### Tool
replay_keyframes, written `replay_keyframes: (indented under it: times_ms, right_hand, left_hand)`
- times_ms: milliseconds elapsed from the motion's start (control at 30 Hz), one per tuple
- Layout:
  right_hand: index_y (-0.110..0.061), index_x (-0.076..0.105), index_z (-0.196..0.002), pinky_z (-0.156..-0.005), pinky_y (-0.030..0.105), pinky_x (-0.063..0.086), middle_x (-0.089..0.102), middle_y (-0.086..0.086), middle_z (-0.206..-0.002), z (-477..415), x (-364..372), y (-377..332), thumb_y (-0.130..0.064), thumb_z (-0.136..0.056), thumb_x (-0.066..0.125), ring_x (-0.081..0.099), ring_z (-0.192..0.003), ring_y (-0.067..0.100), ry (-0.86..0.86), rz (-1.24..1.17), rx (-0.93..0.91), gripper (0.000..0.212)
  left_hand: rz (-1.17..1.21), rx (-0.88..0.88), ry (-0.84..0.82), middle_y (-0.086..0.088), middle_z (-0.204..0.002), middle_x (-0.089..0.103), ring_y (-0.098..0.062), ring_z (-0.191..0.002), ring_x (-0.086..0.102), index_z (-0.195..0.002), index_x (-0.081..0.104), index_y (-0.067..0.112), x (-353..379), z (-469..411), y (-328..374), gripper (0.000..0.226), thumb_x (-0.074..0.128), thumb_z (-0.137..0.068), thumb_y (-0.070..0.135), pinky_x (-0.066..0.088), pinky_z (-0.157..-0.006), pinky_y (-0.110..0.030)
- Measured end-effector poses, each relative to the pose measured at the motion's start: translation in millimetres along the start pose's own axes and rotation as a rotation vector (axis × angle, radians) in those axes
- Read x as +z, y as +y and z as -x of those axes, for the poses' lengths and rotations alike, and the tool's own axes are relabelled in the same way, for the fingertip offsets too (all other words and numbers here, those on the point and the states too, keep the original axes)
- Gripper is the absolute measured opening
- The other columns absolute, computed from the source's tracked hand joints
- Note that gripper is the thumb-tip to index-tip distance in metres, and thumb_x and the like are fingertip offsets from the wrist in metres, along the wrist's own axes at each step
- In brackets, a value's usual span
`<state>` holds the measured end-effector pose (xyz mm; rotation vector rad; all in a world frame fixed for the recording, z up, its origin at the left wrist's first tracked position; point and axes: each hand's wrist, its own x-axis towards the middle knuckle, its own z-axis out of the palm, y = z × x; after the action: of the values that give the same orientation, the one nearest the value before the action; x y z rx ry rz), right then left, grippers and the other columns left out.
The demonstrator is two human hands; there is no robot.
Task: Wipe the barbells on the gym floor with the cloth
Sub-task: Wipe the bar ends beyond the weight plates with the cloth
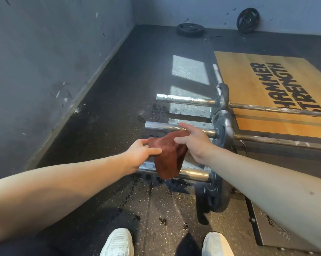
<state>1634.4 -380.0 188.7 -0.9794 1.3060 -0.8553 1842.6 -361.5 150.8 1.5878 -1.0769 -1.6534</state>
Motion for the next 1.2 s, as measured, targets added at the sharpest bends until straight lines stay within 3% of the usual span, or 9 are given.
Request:
replay_keyframes:
  times_ms: [100, 233, 367, 500, 600, 700, 867, 967, 1200]
  right_hand:
    - [-0.023, 0.060, -0.139, -0.060, 0.009, 0.049, 0.062, 0.001, -0.120, 4.9, -10.0, 1.1, 0.005, -0.081, 0.078, 0.064, -0.099, 0.012, -0.024, 0.355, -0.040, 0.067]
    - [-0.027, 0.064, -0.133, -0.079, 0.018, 0.049, 0.062, -0.005, -0.121, 5.7, -10.2, 8.4, -0.008, -0.079, 0.084, 0.062, -0.102, 0.013, -0.142, 0.764, -0.077, 0.061]
    - [-0.026, 0.076, -0.099, -0.097, 0.039, 0.047, 0.055, -0.003, -0.107, 3.9, -3.0, 23.4, -0.028, -0.086, 0.081, 0.051, -0.111, 0.020, -0.118, 1.090, -0.179, 0.014]
    - [-0.017, 0.077, -0.096, -0.108, 0.047, 0.042, 0.057, 0.006, -0.132, 7.0, -1.2, 20.5, -0.040, -0.088, 0.076, 0.045, -0.128, 0.027, -0.248, 1.139, -0.134, 0.024]
    - [-0.011, 0.073, -0.096, -0.079, 0.035, 0.054, 0.070, 0.006, -0.104, -0.9, 4.2, 8.8, -0.037, -0.090, 0.075, 0.064, -0.098, 0.026, -0.453, 1.148, -0.006, 0.027]
    - [-0.017, 0.069, -0.085, -0.061, 0.027, 0.044, 0.063, -0.001, -0.084, -33.3, 21.0, 8.0, -0.035, -0.087, 0.079, 0.059, -0.082, 0.019, -0.369, 1.247, 0.032, 0.021]
    - [-0.020, 0.065, -0.127, -0.090, 0.037, 0.051, 0.058, 0.011, -0.129, -86.8, 64.2, 68.7, -0.033, -0.091, 0.075, 0.055, -0.120, 0.031, -0.098, 1.241, -0.049, 0.040]
    - [-0.030, 0.026, -0.160, -0.117, 0.055, 0.035, 0.023, 0.010, -0.166, -81.3, 87.6, 117.3, -0.051, -0.099, 0.057, 0.026, -0.150, 0.038, -0.190, 1.226, 0.021, 0.072]
    - [-0.038, 0.009, -0.161, -0.114, 0.054, 0.029, 0.039, 0.005, -0.158, -65.4, 112.1, 152.2, -0.066, -0.101, 0.037, 0.037, -0.142, 0.035, -0.181, 1.450, -0.159, 0.072]
  left_hand:
    - [-0.134, -0.004, 0.102, -0.008, -0.127, 0.066, -0.024, -0.116, 0.064, -0.155, 0.028, 0.010, -4.2, 1.4, 7.1, 0.089, 0.082, -0.085, 0.016, 0.047, -0.109, -0.044]
    - [-0.275, 0.036, -0.111, -0.005, -0.119, 0.068, -0.019, -0.107, 0.068, -0.149, 0.039, 0.022, -10.2, 6.3, 17.3, 0.081, 0.084, -0.082, 0.015, 0.055, -0.092, -0.031]
    - [-0.811, 0.163, -0.041, 0.004, -0.108, 0.069, -0.010, -0.095, 0.065, -0.109, 0.069, 0.029, -7.3, 10.2, 14.9, 0.028, 0.082, -0.085, 0.028, 0.052, -0.084, -0.025]
    - [-1.030, 0.107, -0.092, -0.002, -0.107, 0.060, -0.021, -0.102, 0.057, -0.087, 0.071, 0.026, -26.1, 13.4, 6.2, 0.025, 0.068, -0.092, 0.051, 0.051, -0.088, -0.039]
    - [-0.819, -0.069, -0.308, 0.001, -0.093, 0.073, -0.017, -0.086, 0.068, -0.090, 0.073, 0.022, -42.8, 10.4, -7.8, 0.022, 0.068, -0.095, 0.043, 0.058, -0.080, -0.036]
    - [-0.678, -0.093, -0.236, -0.004, -0.087, 0.072, -0.015, -0.075, 0.067, -0.097, 0.072, 0.013, -43.9, -9.6, -34.5, 0.017, 0.066, -0.098, 0.029, 0.057, -0.070, -0.032]
    - [-0.794, -0.113, -0.053, -0.002, -0.073, 0.069, -0.015, -0.056, 0.062, -0.076, 0.060, 0.019, -50.4, -33.1, -74.8, 0.030, 0.064, -0.099, 0.039, 0.052, -0.063, -0.030]
    - [-1.036, -0.067, 0.016, 0.003, -0.070, 0.064, -0.011, -0.063, 0.059, -0.070, 0.054, 0.024, -64.6, -34.5, -84.4, 0.041, 0.055, -0.100, 0.052, 0.044, -0.061, -0.031]
    - [-1.131, 0.025, 0.328, 0.005, -0.089, 0.062, -0.015, -0.079, 0.060, -0.093, 0.055, 0.025, -91.7, -43.1, -88.4, 0.023, 0.056, -0.100, 0.046, 0.047, -0.064, -0.032]
